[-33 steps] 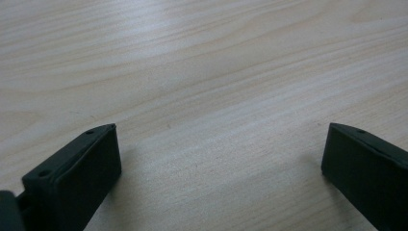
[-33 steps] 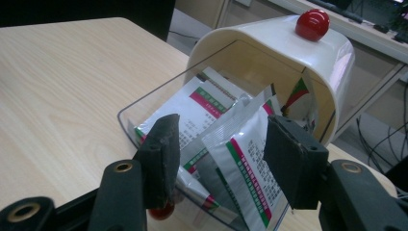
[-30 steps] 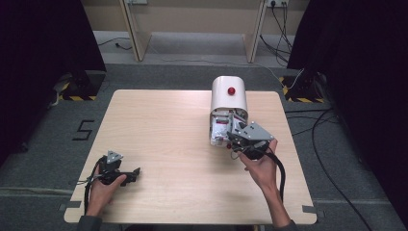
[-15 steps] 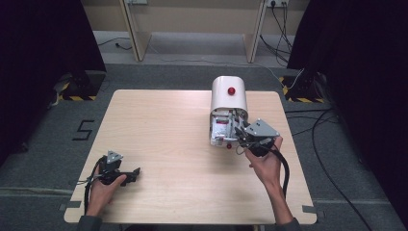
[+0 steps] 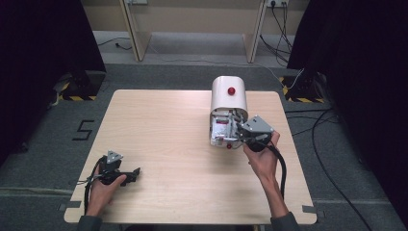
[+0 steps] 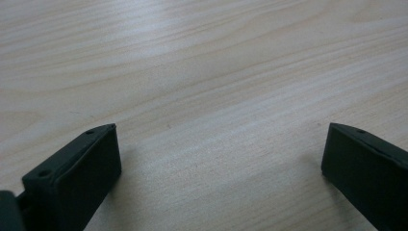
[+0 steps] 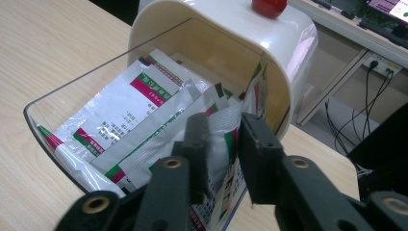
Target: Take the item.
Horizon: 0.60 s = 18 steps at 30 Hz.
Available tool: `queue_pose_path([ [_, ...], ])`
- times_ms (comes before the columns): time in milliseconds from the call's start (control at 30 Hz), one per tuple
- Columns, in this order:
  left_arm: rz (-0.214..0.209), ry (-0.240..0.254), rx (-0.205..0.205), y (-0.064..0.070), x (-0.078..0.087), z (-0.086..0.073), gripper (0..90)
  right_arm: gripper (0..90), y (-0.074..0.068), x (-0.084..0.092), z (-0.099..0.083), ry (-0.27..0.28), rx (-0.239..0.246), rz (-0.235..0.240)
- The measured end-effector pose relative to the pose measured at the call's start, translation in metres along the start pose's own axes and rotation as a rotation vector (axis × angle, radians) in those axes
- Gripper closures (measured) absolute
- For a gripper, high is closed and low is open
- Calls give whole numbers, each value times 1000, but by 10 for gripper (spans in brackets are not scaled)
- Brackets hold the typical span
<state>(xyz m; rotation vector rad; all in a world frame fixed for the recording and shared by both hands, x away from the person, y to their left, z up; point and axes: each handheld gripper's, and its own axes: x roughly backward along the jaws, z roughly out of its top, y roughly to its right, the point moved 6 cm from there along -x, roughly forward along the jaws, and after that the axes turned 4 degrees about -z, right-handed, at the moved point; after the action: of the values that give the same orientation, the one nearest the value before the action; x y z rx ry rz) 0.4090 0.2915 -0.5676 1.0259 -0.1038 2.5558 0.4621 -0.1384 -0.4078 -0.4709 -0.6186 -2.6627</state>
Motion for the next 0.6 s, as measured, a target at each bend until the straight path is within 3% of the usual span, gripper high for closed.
queue_pose_path([
  [333, 0, 0, 0, 0, 0, 0, 0, 849, 6, 14, -5, 58, -72, -6],
  [433, 0, 0, 0, 0, 0, 0, 0, 858, 6, 22, -5, 80, -97, 15],
  [600, 0, 0, 0, 0, 0, 0, 0, 866, 4, 31, -2, 119, -97, 32],
])
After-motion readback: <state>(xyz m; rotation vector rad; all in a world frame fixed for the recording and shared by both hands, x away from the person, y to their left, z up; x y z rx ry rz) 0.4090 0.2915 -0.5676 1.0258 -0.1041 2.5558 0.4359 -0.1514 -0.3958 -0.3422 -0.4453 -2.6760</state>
